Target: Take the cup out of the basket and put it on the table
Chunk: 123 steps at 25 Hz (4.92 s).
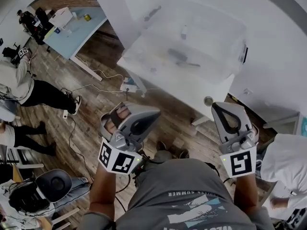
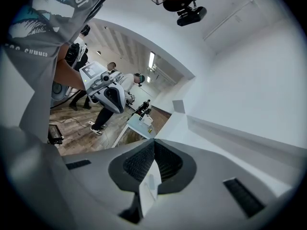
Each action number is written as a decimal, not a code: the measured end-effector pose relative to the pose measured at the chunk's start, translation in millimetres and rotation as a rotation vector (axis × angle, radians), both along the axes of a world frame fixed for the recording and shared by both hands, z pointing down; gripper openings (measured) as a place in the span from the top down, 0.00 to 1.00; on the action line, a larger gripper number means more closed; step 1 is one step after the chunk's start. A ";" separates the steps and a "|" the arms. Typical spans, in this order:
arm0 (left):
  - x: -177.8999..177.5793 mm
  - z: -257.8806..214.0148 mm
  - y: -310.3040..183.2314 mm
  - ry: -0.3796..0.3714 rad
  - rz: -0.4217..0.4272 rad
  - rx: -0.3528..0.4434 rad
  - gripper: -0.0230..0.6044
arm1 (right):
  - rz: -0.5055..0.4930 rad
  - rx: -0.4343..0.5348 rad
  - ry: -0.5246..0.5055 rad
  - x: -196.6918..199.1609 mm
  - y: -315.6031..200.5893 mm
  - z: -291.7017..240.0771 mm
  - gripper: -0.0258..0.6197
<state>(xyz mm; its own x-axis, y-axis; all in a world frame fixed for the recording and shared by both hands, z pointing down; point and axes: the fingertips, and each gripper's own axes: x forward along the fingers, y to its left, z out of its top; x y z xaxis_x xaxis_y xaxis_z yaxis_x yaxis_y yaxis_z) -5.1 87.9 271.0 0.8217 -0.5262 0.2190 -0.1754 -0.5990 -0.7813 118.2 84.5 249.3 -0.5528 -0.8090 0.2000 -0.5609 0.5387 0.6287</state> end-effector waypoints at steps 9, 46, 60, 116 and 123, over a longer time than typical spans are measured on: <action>-28.0 1.2 -54.3 0.047 0.063 0.015 0.95 | 0.042 -0.004 0.057 -32.3 -50.0 2.0 0.94; 48.1 35.0 -198.8 0.010 -0.101 -0.086 0.95 | -0.149 -0.007 0.015 26.3 -247.8 6.1 0.94; 28.4 40.9 -292.1 0.037 -0.104 -0.110 0.95 | -0.169 -0.101 0.082 -7.3 -386.1 38.9 0.94; -14.2 91.4 -333.6 0.108 -0.136 -0.233 0.95 | -0.150 -0.372 0.397 -63.8 -467.1 172.4 0.91; 4.5 86.7 -312.8 0.091 -0.132 -0.219 0.95 | -0.178 -0.319 0.298 -55.1 -397.6 118.4 0.91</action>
